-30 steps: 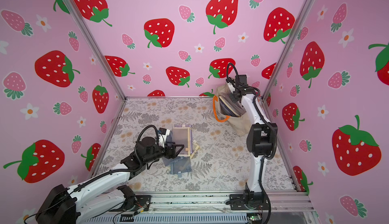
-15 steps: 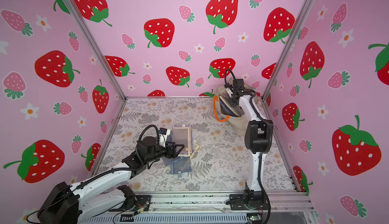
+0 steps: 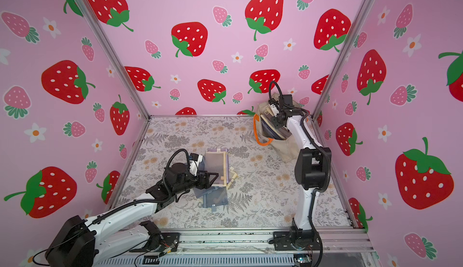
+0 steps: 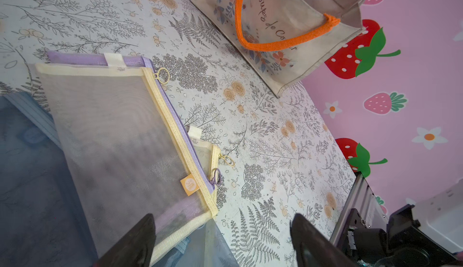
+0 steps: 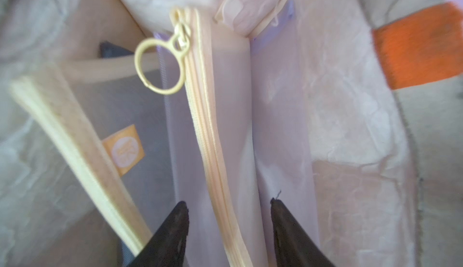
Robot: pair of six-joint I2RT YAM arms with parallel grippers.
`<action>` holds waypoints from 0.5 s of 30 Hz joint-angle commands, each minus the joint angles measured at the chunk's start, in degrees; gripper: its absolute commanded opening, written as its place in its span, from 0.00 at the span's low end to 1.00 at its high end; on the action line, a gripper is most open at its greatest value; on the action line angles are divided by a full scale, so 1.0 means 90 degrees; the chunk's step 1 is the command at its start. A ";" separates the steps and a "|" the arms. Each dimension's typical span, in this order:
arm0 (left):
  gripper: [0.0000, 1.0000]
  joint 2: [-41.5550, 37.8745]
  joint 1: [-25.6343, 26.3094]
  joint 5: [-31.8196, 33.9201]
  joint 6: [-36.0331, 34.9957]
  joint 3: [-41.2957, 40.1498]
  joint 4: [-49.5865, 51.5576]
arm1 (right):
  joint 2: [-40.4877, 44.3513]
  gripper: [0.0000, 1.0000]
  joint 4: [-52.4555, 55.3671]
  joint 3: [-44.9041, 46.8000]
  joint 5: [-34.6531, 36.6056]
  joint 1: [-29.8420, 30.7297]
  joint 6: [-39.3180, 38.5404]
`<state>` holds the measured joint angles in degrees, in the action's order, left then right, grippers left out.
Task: Put the pencil pouch into the canvas bag
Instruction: Place the pencil pouch in the canvas bag.
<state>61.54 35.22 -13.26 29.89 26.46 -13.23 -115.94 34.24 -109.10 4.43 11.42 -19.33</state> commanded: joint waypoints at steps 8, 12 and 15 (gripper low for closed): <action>0.85 0.0325 -0.0344 0.0528 0.0075 0.0681 0.1381 | 0.0884 0.71 -0.0072 0.0356 -0.0170 0.0098 0.0505; 0.85 0.0543 -0.0677 0.0343 0.0122 0.0790 0.1690 | 0.1544 0.79 -0.0109 0.0599 -0.0155 0.0183 0.0730; 0.86 0.0575 -0.0776 0.0367 0.0098 0.0847 0.1891 | 0.2006 0.82 -0.0161 0.0875 -0.0153 0.0290 0.0844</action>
<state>66.54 28.99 -10.07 30.50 31.46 -0.47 -102.56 33.54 -102.94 3.36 12.95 -13.82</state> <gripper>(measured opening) 0.854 0.814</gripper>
